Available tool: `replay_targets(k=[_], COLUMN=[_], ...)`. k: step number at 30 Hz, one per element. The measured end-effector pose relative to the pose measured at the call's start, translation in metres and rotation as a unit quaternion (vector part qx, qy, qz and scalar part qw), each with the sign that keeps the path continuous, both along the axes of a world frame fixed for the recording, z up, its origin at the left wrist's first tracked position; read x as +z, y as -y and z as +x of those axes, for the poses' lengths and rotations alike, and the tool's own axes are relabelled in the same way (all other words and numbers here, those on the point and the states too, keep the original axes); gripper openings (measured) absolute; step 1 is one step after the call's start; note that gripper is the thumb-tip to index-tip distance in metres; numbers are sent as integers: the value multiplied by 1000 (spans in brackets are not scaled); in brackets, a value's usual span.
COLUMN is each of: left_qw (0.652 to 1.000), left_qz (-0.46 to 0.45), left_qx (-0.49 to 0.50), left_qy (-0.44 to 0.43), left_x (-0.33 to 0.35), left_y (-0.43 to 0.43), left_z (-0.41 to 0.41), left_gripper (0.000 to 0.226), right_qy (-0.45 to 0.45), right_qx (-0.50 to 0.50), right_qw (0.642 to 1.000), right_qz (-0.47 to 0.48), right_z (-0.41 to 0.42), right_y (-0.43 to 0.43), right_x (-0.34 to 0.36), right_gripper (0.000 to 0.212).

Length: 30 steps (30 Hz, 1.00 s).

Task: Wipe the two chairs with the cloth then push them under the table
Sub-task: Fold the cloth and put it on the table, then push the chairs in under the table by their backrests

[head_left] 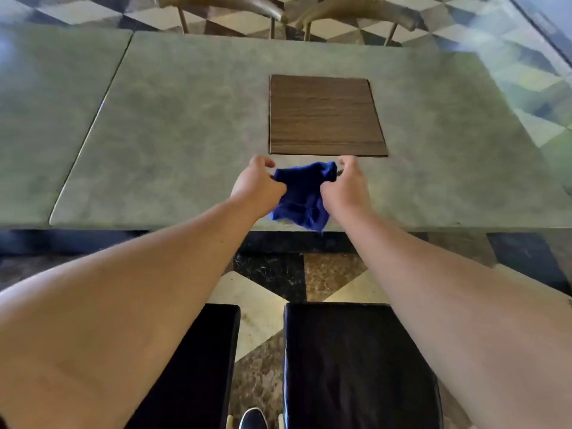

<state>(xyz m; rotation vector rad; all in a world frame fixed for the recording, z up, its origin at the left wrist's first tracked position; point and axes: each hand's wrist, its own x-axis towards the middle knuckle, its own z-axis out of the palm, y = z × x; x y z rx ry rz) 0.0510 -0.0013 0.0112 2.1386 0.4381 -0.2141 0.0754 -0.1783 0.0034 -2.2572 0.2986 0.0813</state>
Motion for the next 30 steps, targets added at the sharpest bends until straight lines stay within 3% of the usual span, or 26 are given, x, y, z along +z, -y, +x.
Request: replay_targets(k=[2,5,9,16,30], left_qw=[995,949,917,921,916], left_qz=[68,201,243,285,360], left_qx=[-75,-243,-315,-266,-168], left_qy=[14,15,10,20,-54], left_x=[-10,-22,-20,3,77], left_y=[3,3,-4,-32,-120], left_z=[-6,-18,-29,-93,-372], left_gripper=[49,37,50,76,94], right_qy=[53,24,10,-2,37], right_qx=[102,286,317,324,449], right_qw=[989,935,917,898,854], right_qz=[-92,-206,-243,-298,-262], right_z=[-7,-23,-34,-96,-327], right_y=[-4,-7,-7,-23,-82], right_x=[-12,-31,-25,19,70], right_gripper=[52,33,42,77,95])
